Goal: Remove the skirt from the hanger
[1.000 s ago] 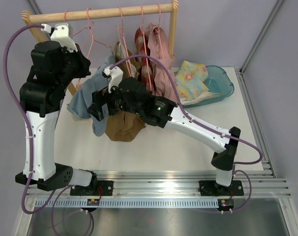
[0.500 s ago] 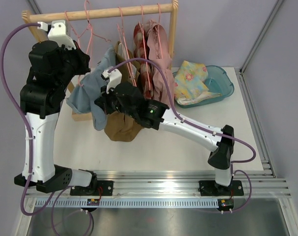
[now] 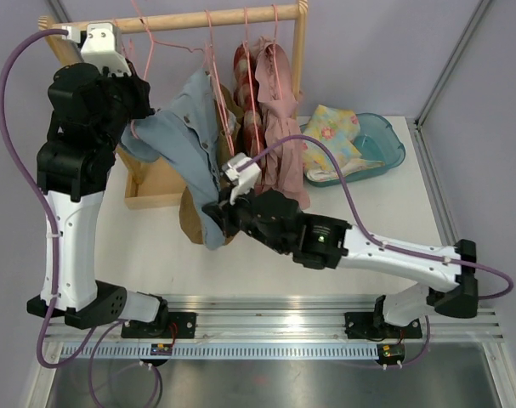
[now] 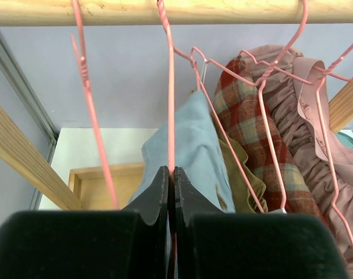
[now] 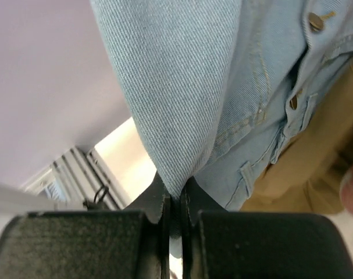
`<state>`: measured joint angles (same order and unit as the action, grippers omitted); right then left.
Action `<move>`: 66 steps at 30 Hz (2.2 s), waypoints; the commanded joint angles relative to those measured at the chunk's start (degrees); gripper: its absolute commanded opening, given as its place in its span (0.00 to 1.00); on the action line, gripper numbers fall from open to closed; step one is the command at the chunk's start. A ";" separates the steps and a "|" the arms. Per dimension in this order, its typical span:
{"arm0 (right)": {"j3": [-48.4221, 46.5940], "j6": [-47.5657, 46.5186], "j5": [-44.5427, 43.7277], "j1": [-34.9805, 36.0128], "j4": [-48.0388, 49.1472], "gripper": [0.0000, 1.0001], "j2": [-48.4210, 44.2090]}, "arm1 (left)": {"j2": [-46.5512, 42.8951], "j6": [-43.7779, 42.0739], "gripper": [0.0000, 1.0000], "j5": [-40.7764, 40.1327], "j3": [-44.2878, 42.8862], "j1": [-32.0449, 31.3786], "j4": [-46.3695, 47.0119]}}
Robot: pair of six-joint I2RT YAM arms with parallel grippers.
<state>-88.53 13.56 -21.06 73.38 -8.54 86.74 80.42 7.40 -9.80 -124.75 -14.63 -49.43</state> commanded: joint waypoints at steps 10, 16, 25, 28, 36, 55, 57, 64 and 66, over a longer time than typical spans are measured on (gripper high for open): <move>22.00 -6.41 -14.74 6.51 -3.76 0.00 -37.24 | -17.31 -0.81 0.00 -2.50 11.53 0.48 10.31; 13.49 -29.18 -34.21 6.33 -4.23 0.00 -37.80 | -22.76 0.95 0.00 2.58 25.15 0.31 10.76; -0.66 -59.44 -38.19 -1.71 18.31 0.00 -26.48 | -31.11 3.67 0.00 6.55 43.44 -0.40 13.66; -11.46 -50.50 -29.59 -18.54 4.91 0.00 -20.06 | -33.48 4.64 0.00 6.64 47.05 -0.48 14.36; -36.94 -30.82 -11.14 -57.62 -11.18 0.00 3.05 | -37.79 7.36 0.00 9.27 51.80 -0.57 12.87; 19.12 8.06 12.10 -57.05 -6.06 0.99 -6.72 | -24.03 3.33 0.00 4.71 32.66 -0.75 12.08; 23.73 8.85 12.44 -55.11 -5.44 0.99 -11.65 | -20.16 2.36 0.00 3.74 27.05 -0.75 11.64; 36.50 8.77 15.17 -53.87 -4.56 1.00 -21.08 | -11.79 1.92 0.00 3.04 15.43 -0.84 11.55; 36.76 8.24 14.73 -53.96 -6.22 0.99 -21.78 | -10.56 1.74 0.00 1.73 14.28 -0.75 11.90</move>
<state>-52.64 21.30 -6.83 19.44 -16.97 65.80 68.38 10.33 -5.58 -106.85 -15.29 -40.62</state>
